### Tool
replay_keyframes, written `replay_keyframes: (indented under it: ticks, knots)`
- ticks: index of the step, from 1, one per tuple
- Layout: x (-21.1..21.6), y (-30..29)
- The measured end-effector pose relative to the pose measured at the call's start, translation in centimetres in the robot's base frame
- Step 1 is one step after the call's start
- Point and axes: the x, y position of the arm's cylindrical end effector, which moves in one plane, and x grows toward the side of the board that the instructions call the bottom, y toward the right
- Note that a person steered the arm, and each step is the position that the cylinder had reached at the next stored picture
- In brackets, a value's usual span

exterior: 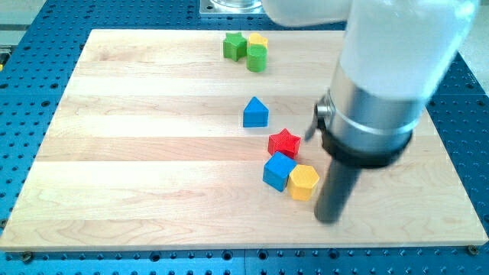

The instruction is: Move the hexagon into the green circle

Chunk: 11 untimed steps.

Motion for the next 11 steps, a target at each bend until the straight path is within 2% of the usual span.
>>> replay_keyframes:
  ticks: [1,3,4,5,6,7,9,10,11]
  knots:
    - [-2.0,-1.9]
    - [-9.4,1.7]
    - [-11.5,2.2]
    - [-6.7,1.4]
    - [-4.4,-2.6]
    - [-7.5,-3.0]
    - [-15.9,0.4]
    - [-15.5,5.2]
    - [-18.1,6.6]
